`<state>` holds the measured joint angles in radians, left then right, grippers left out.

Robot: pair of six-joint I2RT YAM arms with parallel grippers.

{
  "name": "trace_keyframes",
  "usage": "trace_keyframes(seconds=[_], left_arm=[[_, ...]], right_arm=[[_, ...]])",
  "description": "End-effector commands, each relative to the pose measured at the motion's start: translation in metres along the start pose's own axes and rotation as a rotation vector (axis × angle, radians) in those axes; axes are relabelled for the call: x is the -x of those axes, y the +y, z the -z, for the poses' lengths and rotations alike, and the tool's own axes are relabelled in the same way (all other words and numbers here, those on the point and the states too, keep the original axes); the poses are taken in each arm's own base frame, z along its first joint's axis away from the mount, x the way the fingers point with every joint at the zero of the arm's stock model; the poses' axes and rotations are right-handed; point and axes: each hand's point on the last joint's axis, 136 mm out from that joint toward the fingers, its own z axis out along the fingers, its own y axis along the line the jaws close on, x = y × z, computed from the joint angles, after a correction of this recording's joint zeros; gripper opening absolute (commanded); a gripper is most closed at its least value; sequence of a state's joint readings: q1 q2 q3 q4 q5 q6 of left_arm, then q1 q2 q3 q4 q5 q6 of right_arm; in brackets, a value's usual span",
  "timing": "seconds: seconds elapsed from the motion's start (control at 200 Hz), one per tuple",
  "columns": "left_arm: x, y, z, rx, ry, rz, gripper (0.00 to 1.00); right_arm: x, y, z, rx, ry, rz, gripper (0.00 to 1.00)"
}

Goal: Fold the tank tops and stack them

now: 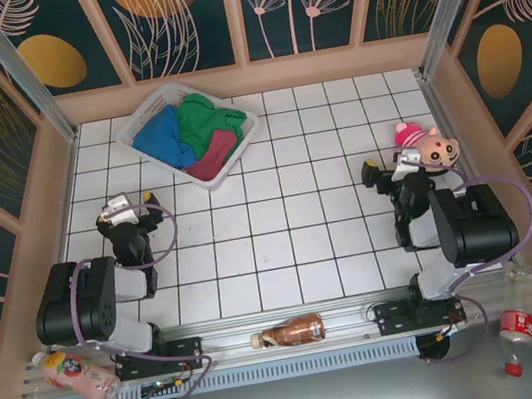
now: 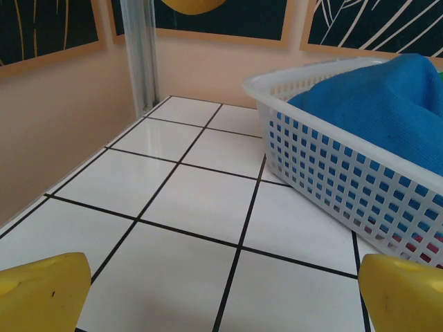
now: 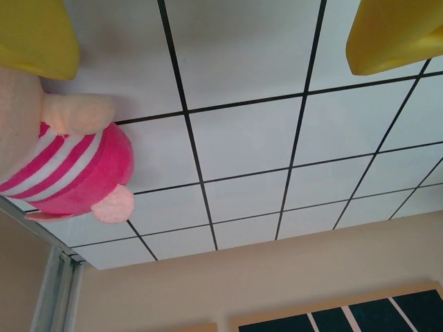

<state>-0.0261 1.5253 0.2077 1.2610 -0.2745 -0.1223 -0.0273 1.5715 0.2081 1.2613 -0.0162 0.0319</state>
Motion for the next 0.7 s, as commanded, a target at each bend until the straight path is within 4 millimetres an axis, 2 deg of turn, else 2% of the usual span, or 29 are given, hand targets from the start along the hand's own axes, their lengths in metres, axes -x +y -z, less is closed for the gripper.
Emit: trace_keyframes(seconds=[0.0,0.265,0.415,0.505,0.58,0.695], left_arm=[[0.015,-0.015,-0.004,-0.071,-0.039,-0.030,0.99],[0.014,-0.020,-0.005,-0.108,-0.029,-0.037,0.99],[0.019,-0.029,-0.005,-0.156,-0.023,-0.061,0.99],[0.035,-0.029,-0.006,-0.142,-0.013,-0.056,0.99],[0.055,-0.039,0.002,-0.195,-0.033,-0.064,0.99],[0.085,-0.043,0.003,-0.198,0.021,-0.025,0.99]], right_arm=[[0.023,0.002,0.000,0.012,-0.082,0.018,0.99],[0.022,0.002,-0.002,0.020,-0.073,0.014,0.99],[0.025,0.003,-0.001,0.031,-0.080,0.011,0.99],[0.036,0.006,0.003,0.040,-0.084,0.017,0.99],[0.048,0.008,0.010,0.042,-0.099,0.023,0.99],[0.076,0.026,0.018,0.120,-0.111,0.048,0.99]])
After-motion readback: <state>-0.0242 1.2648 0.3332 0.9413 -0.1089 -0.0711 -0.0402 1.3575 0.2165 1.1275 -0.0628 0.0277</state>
